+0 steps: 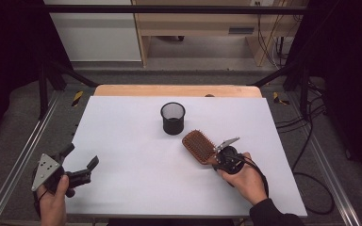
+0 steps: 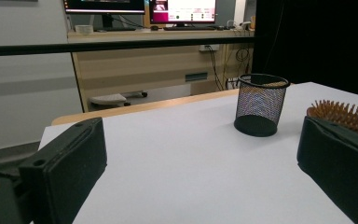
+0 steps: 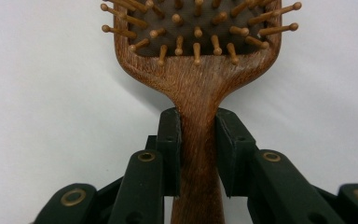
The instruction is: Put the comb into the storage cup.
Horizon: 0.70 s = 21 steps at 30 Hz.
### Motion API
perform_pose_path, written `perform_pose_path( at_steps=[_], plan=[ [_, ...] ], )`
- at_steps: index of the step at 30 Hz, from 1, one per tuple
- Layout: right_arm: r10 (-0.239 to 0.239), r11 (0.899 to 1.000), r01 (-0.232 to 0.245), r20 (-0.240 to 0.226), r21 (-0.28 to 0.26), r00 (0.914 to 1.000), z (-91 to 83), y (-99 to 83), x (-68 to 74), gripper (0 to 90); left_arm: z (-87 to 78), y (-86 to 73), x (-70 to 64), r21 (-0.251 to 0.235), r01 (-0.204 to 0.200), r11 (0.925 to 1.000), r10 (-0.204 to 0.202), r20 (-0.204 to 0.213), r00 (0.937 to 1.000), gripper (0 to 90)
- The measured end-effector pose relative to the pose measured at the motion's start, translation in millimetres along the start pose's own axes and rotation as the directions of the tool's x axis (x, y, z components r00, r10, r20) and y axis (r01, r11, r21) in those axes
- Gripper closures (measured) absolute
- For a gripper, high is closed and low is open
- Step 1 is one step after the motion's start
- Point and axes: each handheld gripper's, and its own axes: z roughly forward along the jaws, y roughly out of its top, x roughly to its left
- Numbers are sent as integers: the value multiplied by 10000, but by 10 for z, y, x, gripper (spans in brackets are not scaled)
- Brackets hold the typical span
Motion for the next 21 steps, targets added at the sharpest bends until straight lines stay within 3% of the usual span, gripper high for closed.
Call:
perform_pose_path(
  at_steps=[6,10,13,17,21],
  plan=[
    [7,9900,-56,-342,-1406,9994,-110,13,35,727,46,11,-146,264,-181,9995,166,578,9982,17],
    [-185,9758,102,-362,-2183,9992,-142,20,62,727,122,49,-321,391,24,9992,-75,1309,9914,21],
    [-359,9674,270,-309,-2517,9989,-165,39,79,727,226,107,-488,518,165,9985,-259,1865,9821,24],
    [-411,9505,285,-342,-3094,9986,-194,36,82,728,423,216,-714,654,328,9973,-491,2662,9627,27],
    [-393,9244,209,-406,-3808,9984,-264,39,87,727,702,326,-916,786,736,9942,-951,3215,9421,31]
  ],
)
